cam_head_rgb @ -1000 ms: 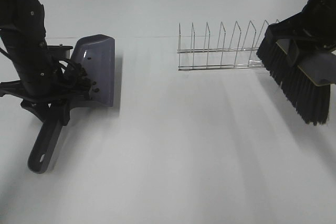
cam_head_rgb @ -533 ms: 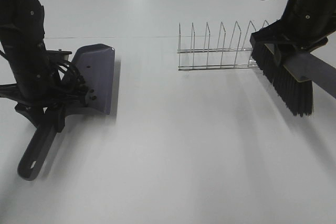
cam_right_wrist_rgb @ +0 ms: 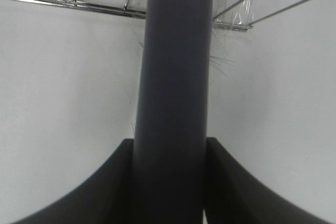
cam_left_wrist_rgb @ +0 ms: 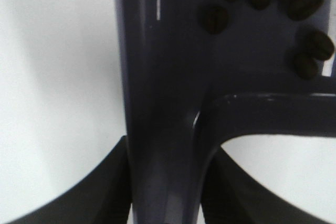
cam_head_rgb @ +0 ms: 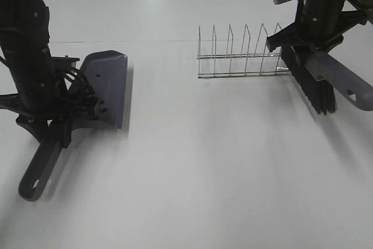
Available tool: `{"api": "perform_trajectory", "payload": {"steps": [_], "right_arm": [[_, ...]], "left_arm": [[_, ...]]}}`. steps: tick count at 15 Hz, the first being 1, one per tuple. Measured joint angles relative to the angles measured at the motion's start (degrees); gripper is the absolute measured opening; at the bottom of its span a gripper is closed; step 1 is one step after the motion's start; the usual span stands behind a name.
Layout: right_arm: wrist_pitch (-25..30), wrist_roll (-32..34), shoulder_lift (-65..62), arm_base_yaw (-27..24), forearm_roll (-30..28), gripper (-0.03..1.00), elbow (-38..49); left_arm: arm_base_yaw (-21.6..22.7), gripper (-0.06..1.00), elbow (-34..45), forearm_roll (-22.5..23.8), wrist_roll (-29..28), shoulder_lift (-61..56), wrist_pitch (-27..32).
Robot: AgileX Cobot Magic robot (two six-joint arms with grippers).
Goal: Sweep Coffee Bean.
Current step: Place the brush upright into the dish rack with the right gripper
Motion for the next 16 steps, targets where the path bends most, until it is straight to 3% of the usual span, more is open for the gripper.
{"api": "perform_trajectory", "payload": {"steps": [3,7,10,16], "right_arm": [[1.0,0.9,3.0,-0.1,0.2,0.31,-4.8],[7.4,0.9,10.0,-0.9,3.0,0.31,-16.7],[10.0,-2.2,13.9,-4.2,11.2,0.31,-24.2],[10.4,-5.2,14.5,-5.3,13.3,0.31,-25.8]], "left_arm": [[0.0,0.34,0.0,0.0,0.0,0.0,0.0],[0.0,0.34,0.0,0.0,0.2,0.0,0.0],[0.0,0.34,0.0,0.0,0.2,0.0,0.0],[0.0,0.34,0.0,0.0,0.2,0.0,-0.1]]}}
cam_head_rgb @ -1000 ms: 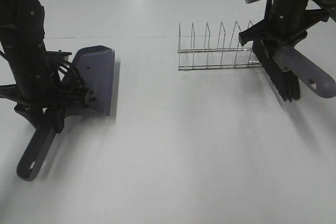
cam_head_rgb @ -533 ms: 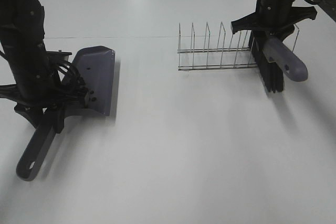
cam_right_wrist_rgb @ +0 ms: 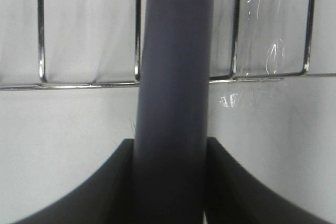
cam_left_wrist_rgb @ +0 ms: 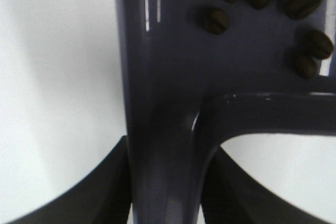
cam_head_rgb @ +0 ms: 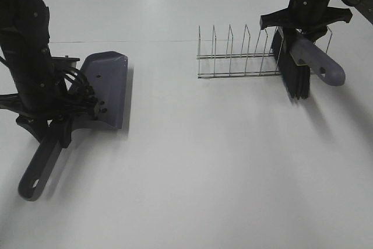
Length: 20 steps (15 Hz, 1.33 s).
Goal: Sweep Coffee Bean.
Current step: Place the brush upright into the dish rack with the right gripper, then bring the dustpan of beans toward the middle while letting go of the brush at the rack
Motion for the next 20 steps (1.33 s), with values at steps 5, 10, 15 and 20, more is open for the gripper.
{"api": "perform_trajectory", "payload": {"steps": [5,10,15,20], "right_arm": [[0.2,-0.1,0.0,0.0,0.1,0.37,-0.1],[-1.2,-0.5,-2.8,0.1,0.2,0.77,-0.1],[0.5,-1.1,-10.7,0.1,0.2,0.78,-0.1],[5.1,-5.0,-21.4,0.1,0.4,0.78,4.8]], "left_arm": [[0.0,0.34,0.0,0.0,0.2,0.0,0.1],[0.0,0.34,0.0,-0.1,0.2,0.0,0.1],[0.0,0.34,0.0,-0.5,0.2,0.0,-0.2],[0.0,0.34,0.0,-3.2,0.2,1.8,-5.2]]}}
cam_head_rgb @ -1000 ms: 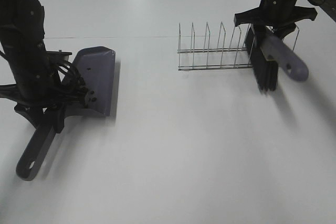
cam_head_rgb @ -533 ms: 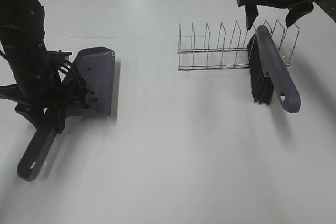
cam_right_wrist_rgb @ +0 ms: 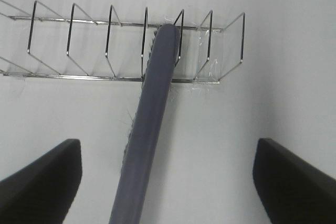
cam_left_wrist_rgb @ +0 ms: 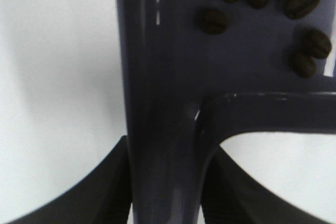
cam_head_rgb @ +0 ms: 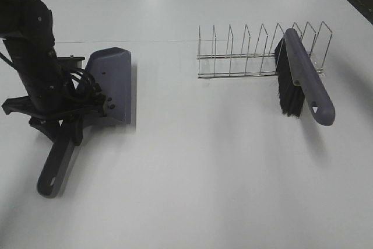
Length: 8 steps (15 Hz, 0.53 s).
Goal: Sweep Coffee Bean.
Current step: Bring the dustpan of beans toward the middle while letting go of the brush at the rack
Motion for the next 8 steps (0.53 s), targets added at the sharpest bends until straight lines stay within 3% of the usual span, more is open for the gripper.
{"api": "perform_trajectory", "payload": {"steps": [4,8], "right_arm": [[-2.8,-0.2,-8.4,0.0,0.3,0.78,12.6],[-16.6,-0.5,-23.8,0.0,3.5,0.78,36.4]], "left_arm": [[0.0,0.34,0.0,-0.6,0.0,2.0,-1.4],[0.0,0.34,0.0,-0.6,0.0,1.9,-4.1]]}}
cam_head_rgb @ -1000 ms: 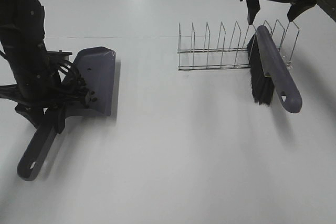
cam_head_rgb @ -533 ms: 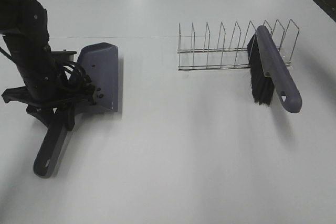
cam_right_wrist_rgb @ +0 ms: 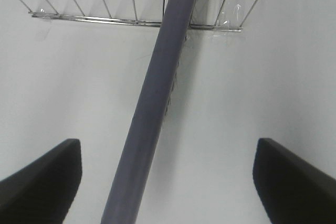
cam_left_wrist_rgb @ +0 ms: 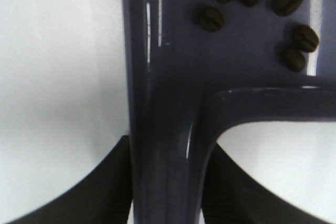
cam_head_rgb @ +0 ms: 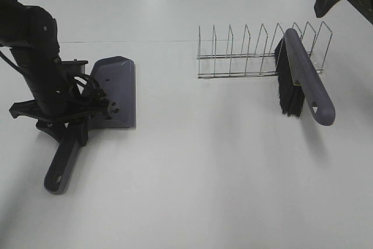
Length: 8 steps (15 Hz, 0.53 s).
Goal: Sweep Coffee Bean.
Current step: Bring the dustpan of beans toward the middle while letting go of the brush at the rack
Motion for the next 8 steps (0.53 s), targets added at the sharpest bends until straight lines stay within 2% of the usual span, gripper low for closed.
{"api": "perform_trajectory", "payload": {"steps": [1,2,3,6,8], "right_arm": [[-1.4,0.0,-2.0,0.0,0.2,0.78,2.9],[-5.8,0.0,-12.1,0.0,0.8,0.78,16.7],[-7.1,0.0,-17.0,0.0,0.8,0.78,22.1],[-8.0,0.0,-32.7,0.0,0.8,0.78,35.3],[-7.7,0.0,-42.5,0.0,0.8,0.77,41.3]], "left_arm": [[0.0,0.34,0.0,0.0,0.0,0.0,0.0],[0.0,0.35,0.0,0.0,0.0,0.0,-0.2],[0.0,0.39,0.0,0.0,0.0,0.0,-0.6],[0.1,0.57,0.0,0.0,0.8,0.0,-1.1],[0.1,0.63,0.0,0.0,1.0,0.0,-1.1]]}}
